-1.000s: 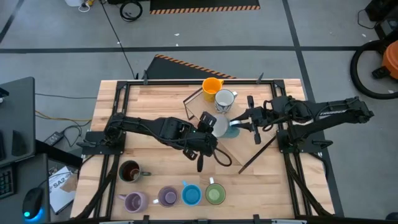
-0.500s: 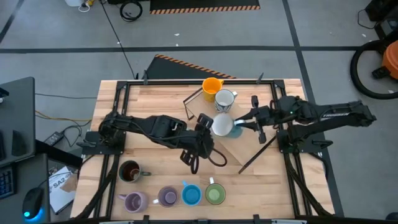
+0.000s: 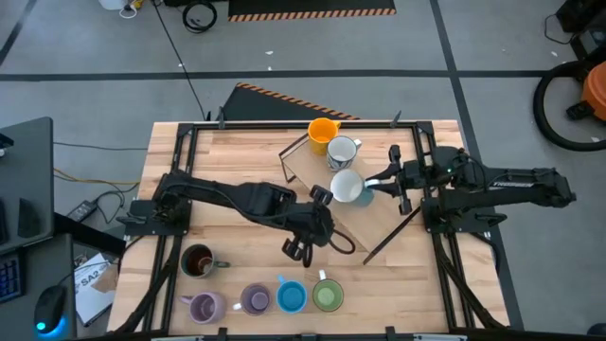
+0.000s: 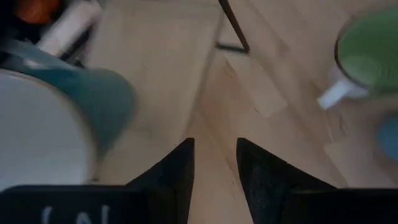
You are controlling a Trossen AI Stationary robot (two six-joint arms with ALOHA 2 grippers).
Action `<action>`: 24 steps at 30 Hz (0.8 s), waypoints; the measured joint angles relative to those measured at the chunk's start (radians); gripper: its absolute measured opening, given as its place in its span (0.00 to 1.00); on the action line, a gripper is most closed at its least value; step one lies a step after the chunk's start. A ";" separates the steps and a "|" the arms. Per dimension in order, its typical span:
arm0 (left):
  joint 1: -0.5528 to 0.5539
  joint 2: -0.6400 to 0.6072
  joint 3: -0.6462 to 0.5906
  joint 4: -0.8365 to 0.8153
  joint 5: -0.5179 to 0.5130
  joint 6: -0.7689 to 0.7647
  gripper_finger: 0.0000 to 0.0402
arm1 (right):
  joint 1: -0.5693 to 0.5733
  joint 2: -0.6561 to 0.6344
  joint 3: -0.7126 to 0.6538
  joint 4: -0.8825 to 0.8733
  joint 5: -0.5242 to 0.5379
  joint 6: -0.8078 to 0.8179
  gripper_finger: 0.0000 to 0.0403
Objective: Place coffee mugs
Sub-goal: Put the light blue mug on the shelf
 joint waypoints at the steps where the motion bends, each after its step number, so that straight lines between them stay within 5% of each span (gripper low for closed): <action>1: 0.000 0.000 -0.026 0.009 0.000 0.002 0.31 | -0.012 -0.005 -0.006 0.002 -0.018 0.006 0.18; 10: 0.000 -0.070 -0.218 0.218 0.085 0.003 0.29 | -0.108 -0.042 -0.072 0.079 -0.158 0.028 0.18; 24: -0.001 -0.366 -0.769 0.726 0.072 -0.106 0.29 | -0.207 -0.047 -0.177 0.244 -0.244 0.099 0.18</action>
